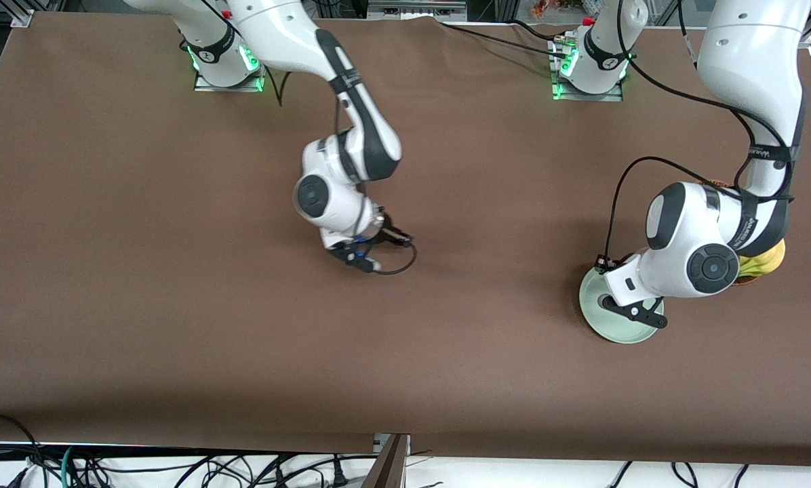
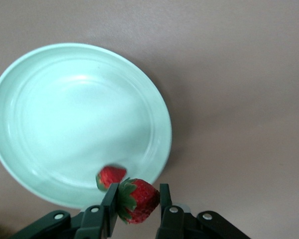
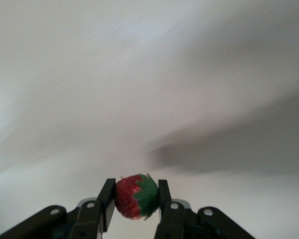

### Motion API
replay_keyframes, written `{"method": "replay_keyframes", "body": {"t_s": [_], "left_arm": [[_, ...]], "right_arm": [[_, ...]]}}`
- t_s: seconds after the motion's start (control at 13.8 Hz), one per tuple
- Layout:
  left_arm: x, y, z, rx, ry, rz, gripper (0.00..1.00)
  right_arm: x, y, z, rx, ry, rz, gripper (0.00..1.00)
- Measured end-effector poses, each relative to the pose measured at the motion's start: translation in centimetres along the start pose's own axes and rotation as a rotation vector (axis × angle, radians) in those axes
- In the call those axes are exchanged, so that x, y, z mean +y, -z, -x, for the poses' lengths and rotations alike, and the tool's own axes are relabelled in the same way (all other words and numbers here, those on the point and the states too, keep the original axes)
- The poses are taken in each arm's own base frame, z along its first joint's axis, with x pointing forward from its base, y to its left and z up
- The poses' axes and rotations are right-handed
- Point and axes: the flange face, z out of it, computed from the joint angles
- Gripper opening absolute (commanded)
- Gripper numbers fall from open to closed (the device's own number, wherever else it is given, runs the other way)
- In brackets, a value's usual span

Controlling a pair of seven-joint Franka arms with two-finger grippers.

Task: Collect all strawberries into plate
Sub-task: 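Release the strawberry onto the plate while the right gripper sets one down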

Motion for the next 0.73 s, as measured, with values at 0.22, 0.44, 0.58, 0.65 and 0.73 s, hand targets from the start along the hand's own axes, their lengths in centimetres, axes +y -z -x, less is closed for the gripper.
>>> {"method": "replay_keyframes", "body": {"t_s": [0.22, 0.44, 0.58, 0.65, 0.73], "left_arm": [[-2.7, -3.2, -0.4, 0.022, -0.053, 0.011, 0.12], [-2.5, -5.0, -1.0, 0.035, -0.078, 0.017, 0.14], [-2.1, -5.7, -1.2, 0.028, -0.086, 0.023, 0.63], [-2.0, -6.0, -1.2, 0.025, -0.089, 0.025, 1.00], [-1.9, -6.1, -1.3, 0.026, -0.091, 0.027, 1.00]], "right_arm": [[-2.6, -3.8, 3.6, 0.015, -0.019, -0.076, 0.20], [-2.8, -6.8, 5.5, 0.048, 0.013, -0.098, 0.55], [-2.7, -7.8, 6.5, 0.078, 0.030, -0.116, 1.00], [-2.8, -8.0, 6.8, 0.087, 0.037, -0.125, 1.00], [-3.2, -8.0, 7.0, 0.095, 0.056, -0.128, 1.00]]}}
